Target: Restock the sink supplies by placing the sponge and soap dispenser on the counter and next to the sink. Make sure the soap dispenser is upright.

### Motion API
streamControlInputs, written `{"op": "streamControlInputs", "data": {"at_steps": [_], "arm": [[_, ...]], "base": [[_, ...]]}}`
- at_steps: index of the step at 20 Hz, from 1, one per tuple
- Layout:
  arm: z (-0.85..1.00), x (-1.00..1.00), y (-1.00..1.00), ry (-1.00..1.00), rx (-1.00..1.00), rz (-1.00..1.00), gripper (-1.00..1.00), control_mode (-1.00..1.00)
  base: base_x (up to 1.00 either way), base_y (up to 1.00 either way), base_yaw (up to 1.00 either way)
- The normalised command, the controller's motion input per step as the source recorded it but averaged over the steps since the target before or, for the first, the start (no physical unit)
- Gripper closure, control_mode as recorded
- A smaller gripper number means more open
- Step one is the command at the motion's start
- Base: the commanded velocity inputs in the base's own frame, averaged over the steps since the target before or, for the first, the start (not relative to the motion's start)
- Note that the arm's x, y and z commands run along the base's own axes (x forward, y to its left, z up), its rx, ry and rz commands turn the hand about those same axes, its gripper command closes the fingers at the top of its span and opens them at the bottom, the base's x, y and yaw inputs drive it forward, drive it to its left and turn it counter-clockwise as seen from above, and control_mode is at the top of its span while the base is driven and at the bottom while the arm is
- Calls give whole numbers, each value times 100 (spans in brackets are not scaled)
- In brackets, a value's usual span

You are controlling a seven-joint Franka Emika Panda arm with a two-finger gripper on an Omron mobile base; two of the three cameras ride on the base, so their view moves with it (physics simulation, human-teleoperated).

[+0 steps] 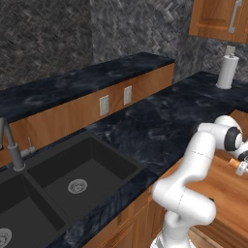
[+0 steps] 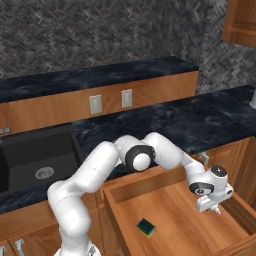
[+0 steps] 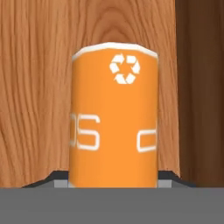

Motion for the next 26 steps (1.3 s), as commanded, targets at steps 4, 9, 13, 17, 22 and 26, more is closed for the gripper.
{"op": "streamControlInputs", "data": {"at_steps": [4, 9, 13, 17, 22, 26], "arm": [[100, -49, -19, -12, 0, 0, 100, -100], [100, -44, 1, -10, -2, 0, 100, -100], [100, -22, 36, 0, -21, 9, 100, -100], [100, -11, 27, -4, -23, 11, 100, -100], [97, -11, 37, -4, -20, 10, 100, -100], [67, 0, 80, 0, -22, 14, 100, -100]], "base": [[0, 0, 0], [0, 0, 0], [0, 0, 0], [0, 0, 0], [0, 0, 0], [0, 0, 0]]}}
